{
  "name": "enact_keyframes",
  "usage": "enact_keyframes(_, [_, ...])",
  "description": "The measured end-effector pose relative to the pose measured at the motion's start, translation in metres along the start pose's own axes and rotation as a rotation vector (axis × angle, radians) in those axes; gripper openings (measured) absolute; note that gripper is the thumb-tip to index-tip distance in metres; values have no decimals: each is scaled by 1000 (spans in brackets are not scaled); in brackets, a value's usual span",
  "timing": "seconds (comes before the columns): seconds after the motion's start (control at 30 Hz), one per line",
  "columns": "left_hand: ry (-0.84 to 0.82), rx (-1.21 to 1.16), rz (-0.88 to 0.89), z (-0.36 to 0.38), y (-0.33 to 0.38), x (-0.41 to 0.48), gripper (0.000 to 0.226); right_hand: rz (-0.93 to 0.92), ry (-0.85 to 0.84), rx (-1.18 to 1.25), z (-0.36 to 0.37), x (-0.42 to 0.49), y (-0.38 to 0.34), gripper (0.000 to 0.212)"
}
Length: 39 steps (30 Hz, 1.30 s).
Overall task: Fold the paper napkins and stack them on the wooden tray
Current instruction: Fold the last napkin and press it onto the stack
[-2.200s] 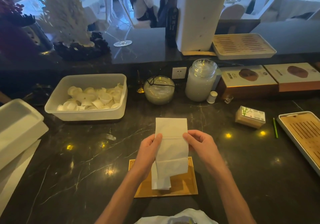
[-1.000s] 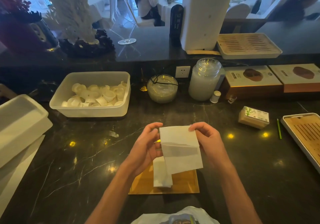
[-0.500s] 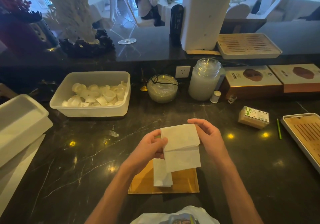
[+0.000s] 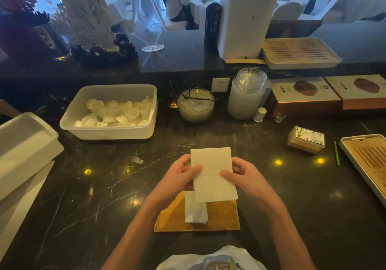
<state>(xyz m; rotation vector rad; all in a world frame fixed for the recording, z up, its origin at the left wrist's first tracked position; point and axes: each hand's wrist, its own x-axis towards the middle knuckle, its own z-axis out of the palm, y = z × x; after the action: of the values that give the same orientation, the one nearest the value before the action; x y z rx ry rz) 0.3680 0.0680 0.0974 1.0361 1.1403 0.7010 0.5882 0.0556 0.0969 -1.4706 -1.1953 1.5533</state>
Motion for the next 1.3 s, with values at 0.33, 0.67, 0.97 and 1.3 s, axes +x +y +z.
enact_keyframes(0.33, [33, 11, 31, -3, 1, -1, 31, -6, 3, 35, -1, -1, -4, 21])
enact_keyframes(0.67, [73, -8, 75, -3, 3, -5, 24, -49, 54, 73, 0, -3, -4, 20])
enact_keyframes(0.97, [-26, -303, -63, -3, 0, -7, 27, -120, 87, 114, 2, -7, -9, 33])
enact_keyframes(1.3, [44, -137, -29, 2, -9, -7, 31, -112, 71, 63, 2, -4, -4, 26])
